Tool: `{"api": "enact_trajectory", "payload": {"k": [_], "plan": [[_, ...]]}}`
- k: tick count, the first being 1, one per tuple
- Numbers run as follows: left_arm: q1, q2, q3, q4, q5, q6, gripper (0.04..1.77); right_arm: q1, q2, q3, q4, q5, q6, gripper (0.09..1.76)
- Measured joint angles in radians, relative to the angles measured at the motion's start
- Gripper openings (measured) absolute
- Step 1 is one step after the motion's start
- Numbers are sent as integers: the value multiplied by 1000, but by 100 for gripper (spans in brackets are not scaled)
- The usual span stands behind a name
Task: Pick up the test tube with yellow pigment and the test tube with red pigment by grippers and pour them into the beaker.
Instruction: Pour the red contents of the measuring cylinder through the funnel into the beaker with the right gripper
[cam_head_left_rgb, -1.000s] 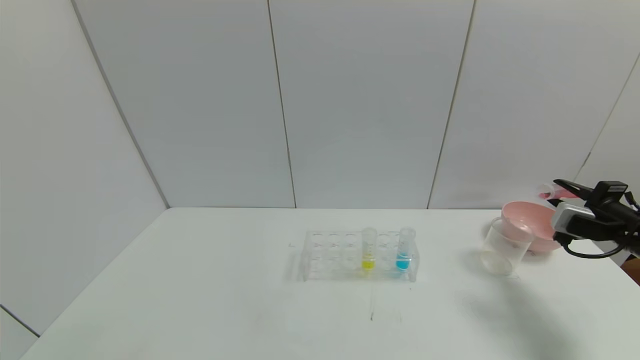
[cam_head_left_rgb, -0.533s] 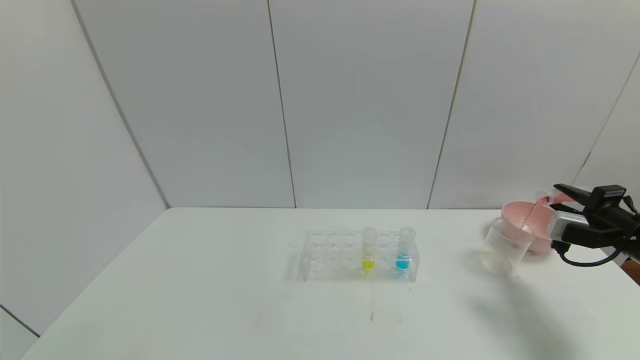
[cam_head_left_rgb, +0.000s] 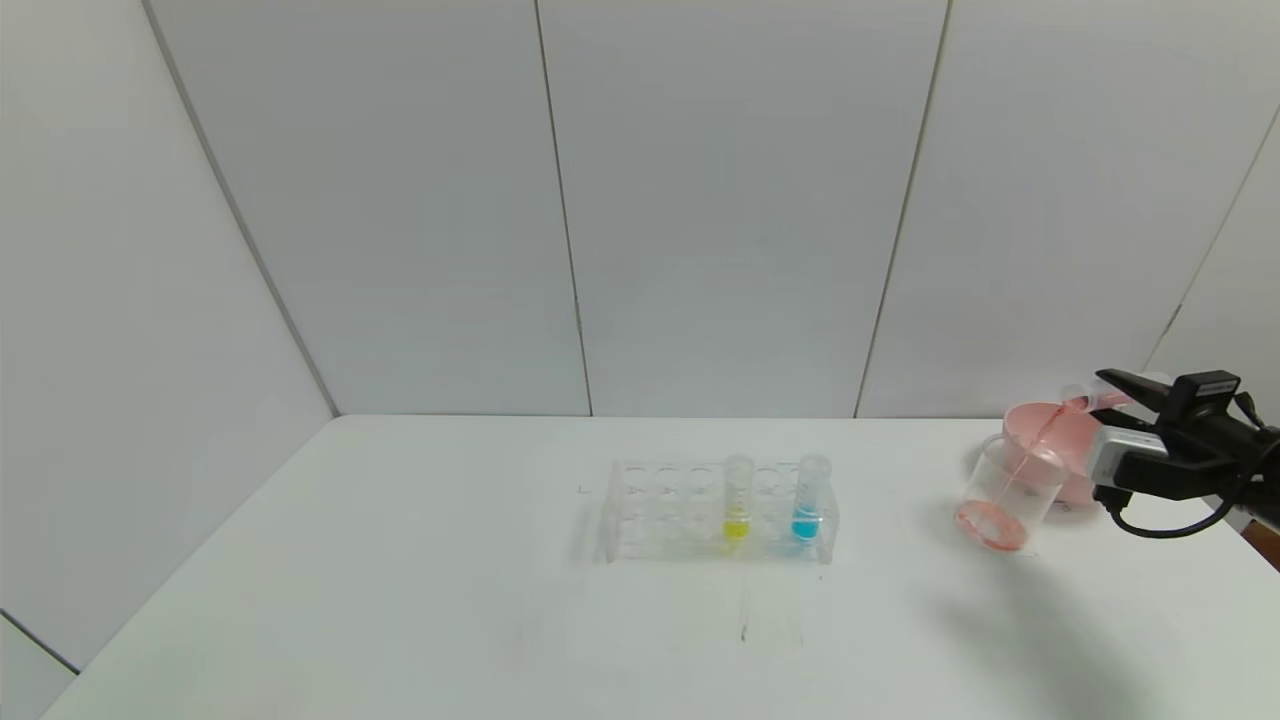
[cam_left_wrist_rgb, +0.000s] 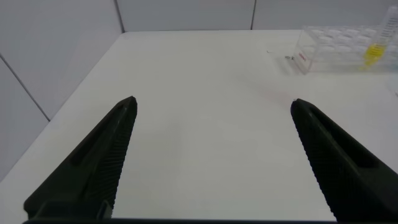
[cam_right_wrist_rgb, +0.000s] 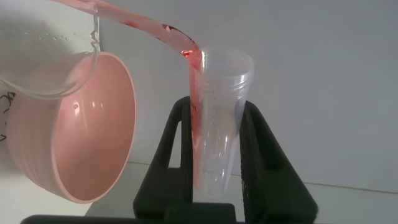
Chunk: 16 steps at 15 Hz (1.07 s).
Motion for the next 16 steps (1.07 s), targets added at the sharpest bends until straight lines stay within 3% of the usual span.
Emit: {"api": "enact_trajectory", "payload": {"k": [16], "plan": [[0, 0, 0, 0, 0, 0, 176, -2, 0, -12, 0, -30, -61, 50]]}}
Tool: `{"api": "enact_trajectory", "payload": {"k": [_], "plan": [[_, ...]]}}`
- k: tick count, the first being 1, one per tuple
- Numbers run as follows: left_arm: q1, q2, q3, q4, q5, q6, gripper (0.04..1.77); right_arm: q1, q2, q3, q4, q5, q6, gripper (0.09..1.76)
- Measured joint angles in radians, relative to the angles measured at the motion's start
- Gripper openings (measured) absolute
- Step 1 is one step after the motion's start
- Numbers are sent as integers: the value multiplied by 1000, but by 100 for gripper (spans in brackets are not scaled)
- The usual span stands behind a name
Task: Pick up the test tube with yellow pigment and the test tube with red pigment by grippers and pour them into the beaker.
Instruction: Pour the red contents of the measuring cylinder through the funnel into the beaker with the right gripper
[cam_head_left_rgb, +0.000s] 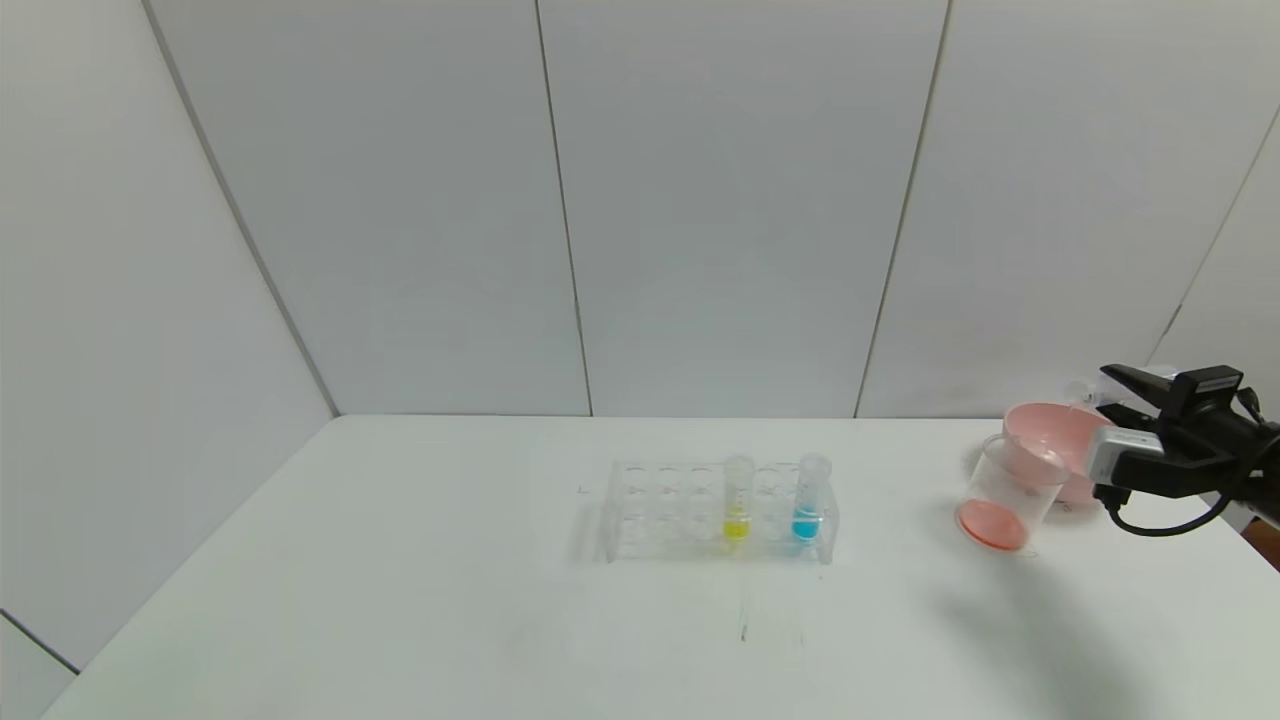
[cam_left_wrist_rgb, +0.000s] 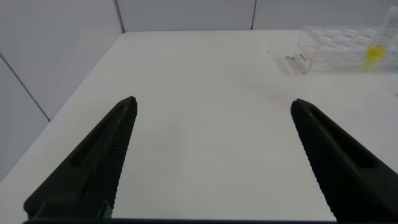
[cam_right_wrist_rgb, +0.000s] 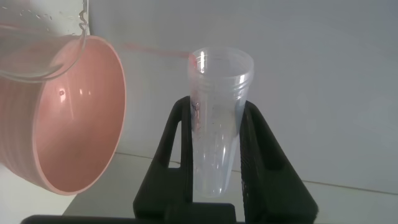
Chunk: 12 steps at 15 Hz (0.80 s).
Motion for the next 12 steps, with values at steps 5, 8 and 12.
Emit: {"api": "enact_trajectory", "payload": {"k": [5, 8, 12], "plan": [[0, 0, 0, 0, 0, 0, 176, 2, 0, -1, 0, 0, -17, 50], [0, 0, 0, 0, 0, 0, 176, 6, 0, -4, 1, -6, 18, 50], [0, 0, 0, 0, 0, 0, 176, 45, 0, -100, 28, -92, 428, 50]]}}
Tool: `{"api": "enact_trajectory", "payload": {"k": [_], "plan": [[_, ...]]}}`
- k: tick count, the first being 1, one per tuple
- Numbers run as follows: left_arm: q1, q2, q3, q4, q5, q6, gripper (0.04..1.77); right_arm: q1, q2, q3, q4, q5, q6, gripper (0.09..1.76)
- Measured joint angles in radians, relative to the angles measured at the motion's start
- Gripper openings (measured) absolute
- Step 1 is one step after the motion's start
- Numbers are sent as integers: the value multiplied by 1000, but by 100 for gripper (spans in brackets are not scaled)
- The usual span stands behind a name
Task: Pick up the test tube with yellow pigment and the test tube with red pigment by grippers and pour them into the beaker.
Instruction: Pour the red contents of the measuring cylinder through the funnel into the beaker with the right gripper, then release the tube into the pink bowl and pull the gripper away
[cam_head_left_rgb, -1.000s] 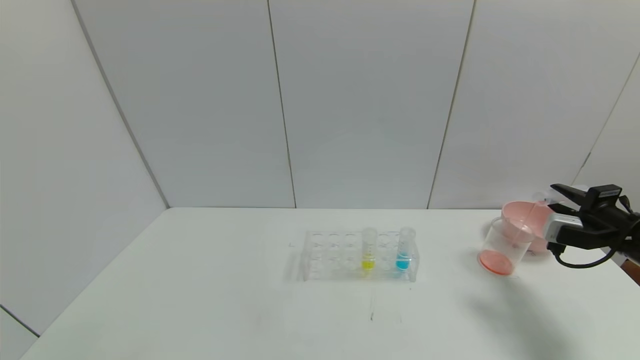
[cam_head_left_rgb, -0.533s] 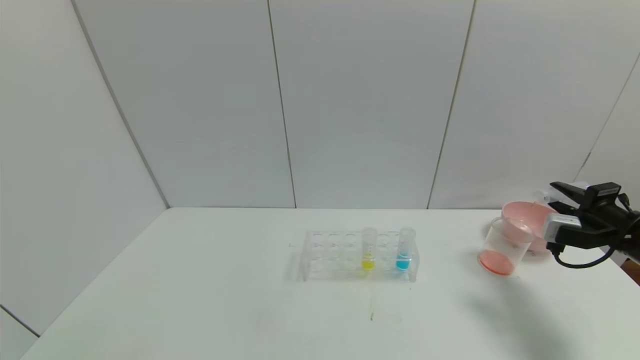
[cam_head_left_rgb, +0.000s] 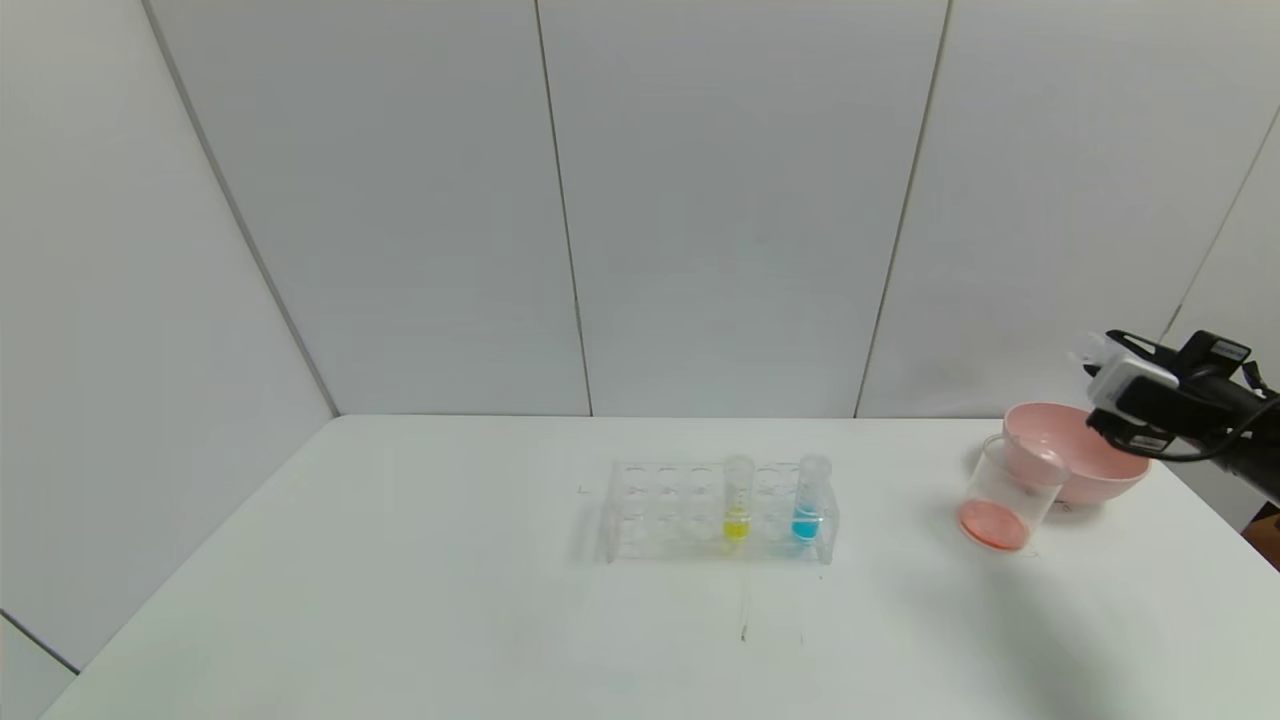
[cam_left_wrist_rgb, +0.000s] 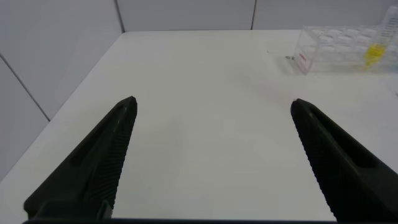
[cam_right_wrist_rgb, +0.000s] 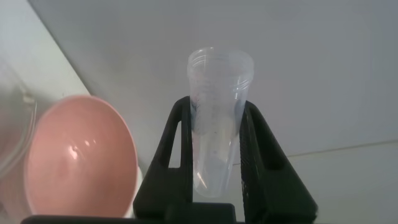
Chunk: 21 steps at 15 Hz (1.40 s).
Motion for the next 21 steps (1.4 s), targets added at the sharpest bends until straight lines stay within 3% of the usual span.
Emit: {"api": "enact_trajectory", "payload": {"k": [5, 9, 14, 20, 21], "plan": [[0, 0, 0, 0, 0, 0, 176, 13, 6, -117, 125, -117, 652, 50], [0, 0, 0, 0, 0, 0, 176, -15, 36, -113, 134, -132, 986, 50], [0, 0, 0, 0, 0, 0, 176, -21, 85, -37, 114, -164, 1086, 50], [0, 0, 0, 0, 0, 0, 176, -22, 138, -24, 61, -166, 1133, 50], [0, 0, 0, 0, 0, 0, 176, -23, 143, -23, 59, -165, 1130, 63]]}}
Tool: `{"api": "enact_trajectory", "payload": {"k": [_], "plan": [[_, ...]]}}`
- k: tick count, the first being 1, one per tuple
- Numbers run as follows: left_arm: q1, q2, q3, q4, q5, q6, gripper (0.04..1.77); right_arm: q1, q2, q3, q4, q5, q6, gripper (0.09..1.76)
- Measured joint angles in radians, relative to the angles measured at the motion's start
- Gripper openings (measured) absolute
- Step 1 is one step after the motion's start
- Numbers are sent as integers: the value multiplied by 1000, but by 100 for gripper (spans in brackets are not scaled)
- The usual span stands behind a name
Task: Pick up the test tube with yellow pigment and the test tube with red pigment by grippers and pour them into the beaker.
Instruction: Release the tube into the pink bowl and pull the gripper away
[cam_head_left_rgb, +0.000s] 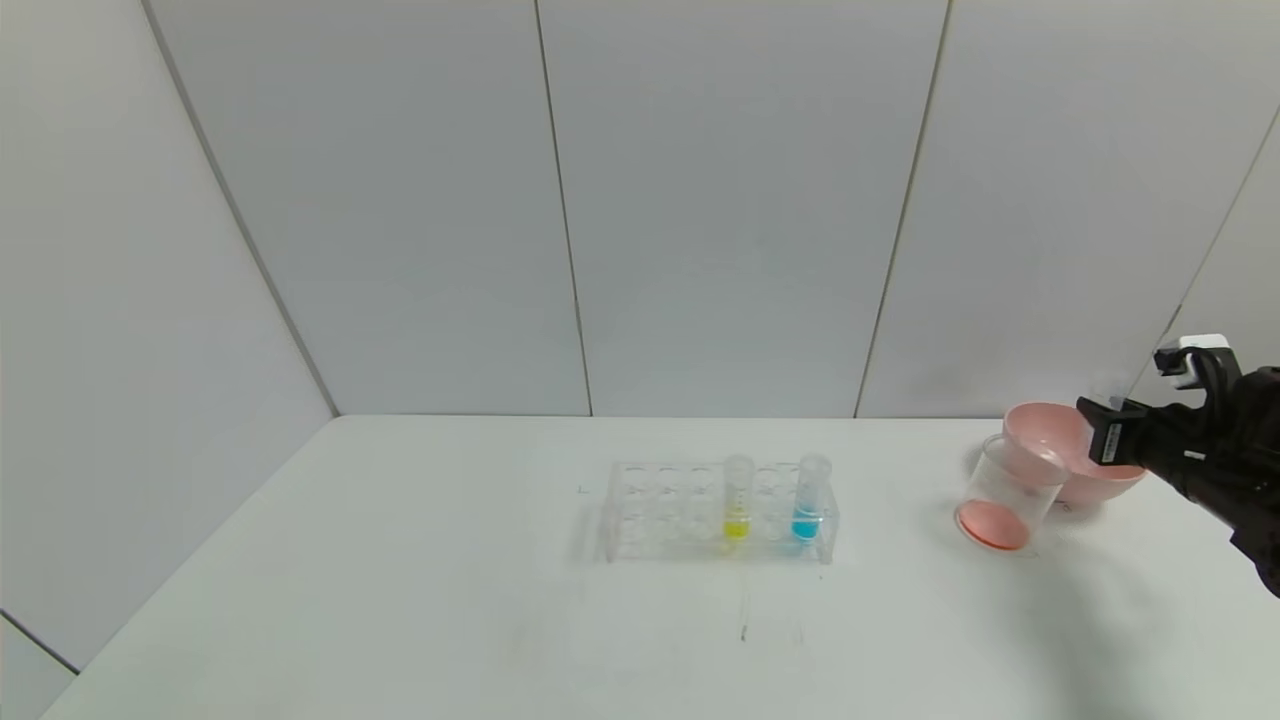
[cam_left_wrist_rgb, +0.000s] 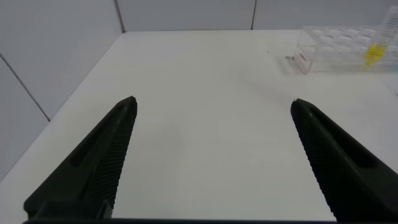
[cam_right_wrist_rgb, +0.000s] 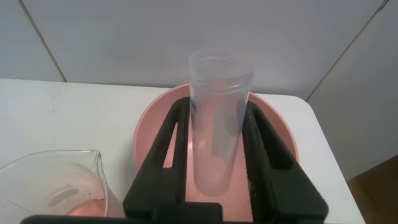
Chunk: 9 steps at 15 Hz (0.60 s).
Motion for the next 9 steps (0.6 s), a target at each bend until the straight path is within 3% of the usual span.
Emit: {"api": "enact_trajectory", "payload": {"k": [5, 9], "plan": [[0, 0, 0, 0, 0, 0, 176, 0, 16, -5, -2, 0, -5, 114], [0, 0, 0, 0, 0, 0, 176, -1, -10, -16, -5, 4, 5, 137]]}}
